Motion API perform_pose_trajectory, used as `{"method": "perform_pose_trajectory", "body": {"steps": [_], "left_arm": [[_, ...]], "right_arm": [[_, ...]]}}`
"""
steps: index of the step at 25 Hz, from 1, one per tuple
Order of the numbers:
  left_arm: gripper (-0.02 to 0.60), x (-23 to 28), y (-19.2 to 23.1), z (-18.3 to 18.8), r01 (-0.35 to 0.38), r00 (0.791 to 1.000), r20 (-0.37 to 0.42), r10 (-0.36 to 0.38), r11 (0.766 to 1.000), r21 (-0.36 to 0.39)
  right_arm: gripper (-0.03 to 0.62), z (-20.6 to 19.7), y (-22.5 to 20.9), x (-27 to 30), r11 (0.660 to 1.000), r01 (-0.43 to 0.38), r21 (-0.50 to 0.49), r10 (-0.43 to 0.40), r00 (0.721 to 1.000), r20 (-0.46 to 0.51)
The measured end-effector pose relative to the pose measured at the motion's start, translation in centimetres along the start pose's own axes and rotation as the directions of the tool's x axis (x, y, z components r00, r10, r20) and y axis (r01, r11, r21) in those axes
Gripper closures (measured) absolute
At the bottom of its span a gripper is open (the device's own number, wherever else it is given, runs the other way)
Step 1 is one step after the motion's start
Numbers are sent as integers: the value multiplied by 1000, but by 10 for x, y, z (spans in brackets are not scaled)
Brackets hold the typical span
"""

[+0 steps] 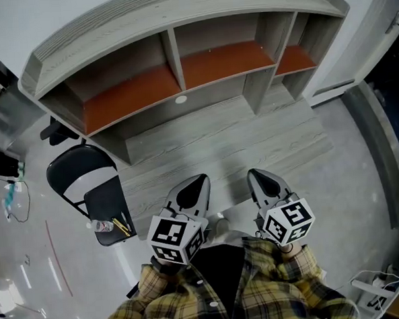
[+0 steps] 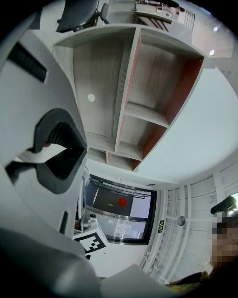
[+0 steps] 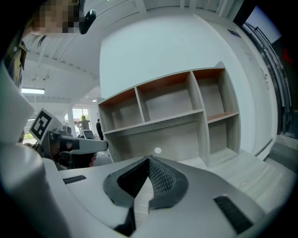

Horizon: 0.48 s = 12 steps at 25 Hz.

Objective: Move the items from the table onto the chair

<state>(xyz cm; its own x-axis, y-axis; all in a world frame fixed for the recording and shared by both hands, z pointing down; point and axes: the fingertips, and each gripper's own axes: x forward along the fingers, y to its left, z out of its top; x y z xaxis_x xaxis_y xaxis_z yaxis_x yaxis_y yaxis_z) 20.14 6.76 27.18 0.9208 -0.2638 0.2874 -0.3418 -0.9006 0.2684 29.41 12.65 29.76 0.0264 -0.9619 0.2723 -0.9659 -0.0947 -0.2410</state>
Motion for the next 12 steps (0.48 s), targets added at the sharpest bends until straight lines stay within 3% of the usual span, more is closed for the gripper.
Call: {"method": "perform_pose_trajectory", "body": {"steps": [12], "left_arm": [[577, -2, -11, -12, -44, 999, 16, 45, 999, -22]], "right_arm": [[577, -9, -5, -14, 999, -30, -16, 30, 999, -11]]}}
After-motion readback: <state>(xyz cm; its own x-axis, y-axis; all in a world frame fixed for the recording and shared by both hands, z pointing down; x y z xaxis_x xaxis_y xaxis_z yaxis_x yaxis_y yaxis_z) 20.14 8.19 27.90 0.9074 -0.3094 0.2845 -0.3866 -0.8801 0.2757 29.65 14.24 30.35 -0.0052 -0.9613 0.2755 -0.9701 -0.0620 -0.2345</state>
